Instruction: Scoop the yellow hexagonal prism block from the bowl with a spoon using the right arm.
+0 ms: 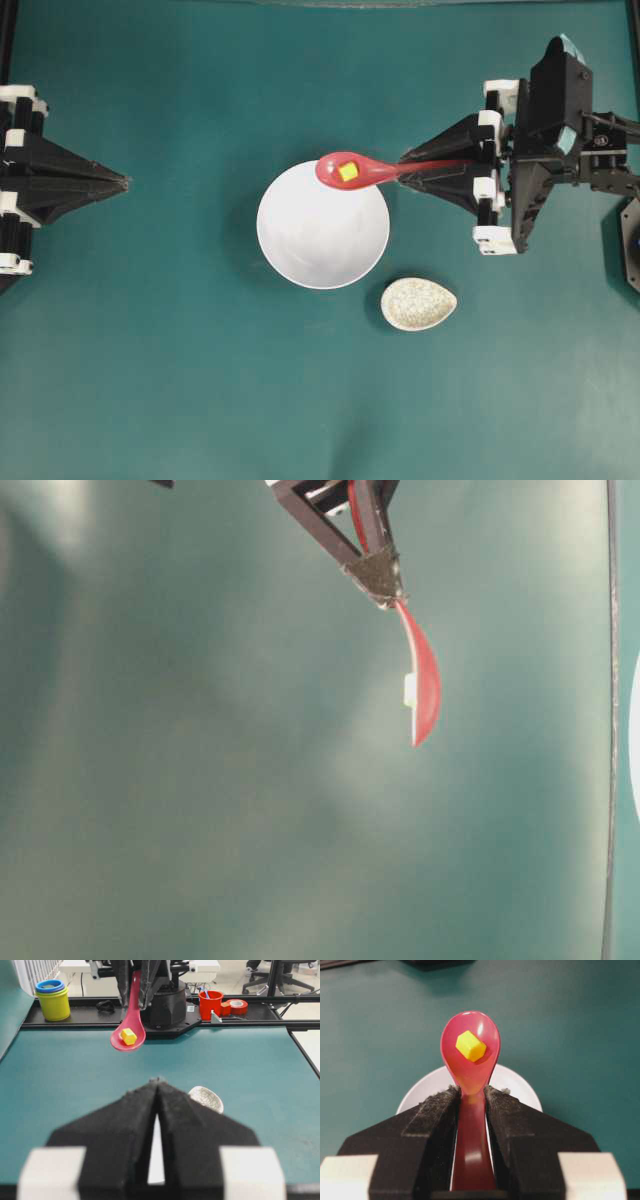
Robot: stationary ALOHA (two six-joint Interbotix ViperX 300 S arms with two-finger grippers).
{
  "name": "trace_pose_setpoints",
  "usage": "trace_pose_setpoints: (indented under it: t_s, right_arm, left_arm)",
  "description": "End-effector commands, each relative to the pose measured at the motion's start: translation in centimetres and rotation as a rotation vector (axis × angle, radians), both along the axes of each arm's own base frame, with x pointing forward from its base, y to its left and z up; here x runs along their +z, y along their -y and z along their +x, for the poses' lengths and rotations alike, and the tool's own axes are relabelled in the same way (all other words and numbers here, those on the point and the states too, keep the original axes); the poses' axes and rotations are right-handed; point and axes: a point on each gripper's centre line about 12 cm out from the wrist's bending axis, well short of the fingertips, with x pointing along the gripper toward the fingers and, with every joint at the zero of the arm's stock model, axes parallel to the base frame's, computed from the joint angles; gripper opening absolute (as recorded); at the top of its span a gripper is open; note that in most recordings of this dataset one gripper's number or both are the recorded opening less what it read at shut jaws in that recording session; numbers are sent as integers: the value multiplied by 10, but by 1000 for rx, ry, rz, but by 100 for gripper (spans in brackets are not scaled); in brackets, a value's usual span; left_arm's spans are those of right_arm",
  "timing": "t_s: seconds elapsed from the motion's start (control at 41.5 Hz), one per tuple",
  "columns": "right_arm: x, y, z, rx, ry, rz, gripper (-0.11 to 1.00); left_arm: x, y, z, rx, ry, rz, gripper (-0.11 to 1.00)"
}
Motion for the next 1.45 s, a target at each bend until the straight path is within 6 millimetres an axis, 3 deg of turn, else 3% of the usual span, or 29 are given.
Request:
trace_pose_setpoints:
  t_s: [0.0,1.422]
  right_arm:
    - [10,0,2,3,39,-19,24]
    - [12,1,3,2,64,-32,24]
  left_arm:
    - [10,0,2,1,31,3,0]
    - [8,0,4,0,24,15,0]
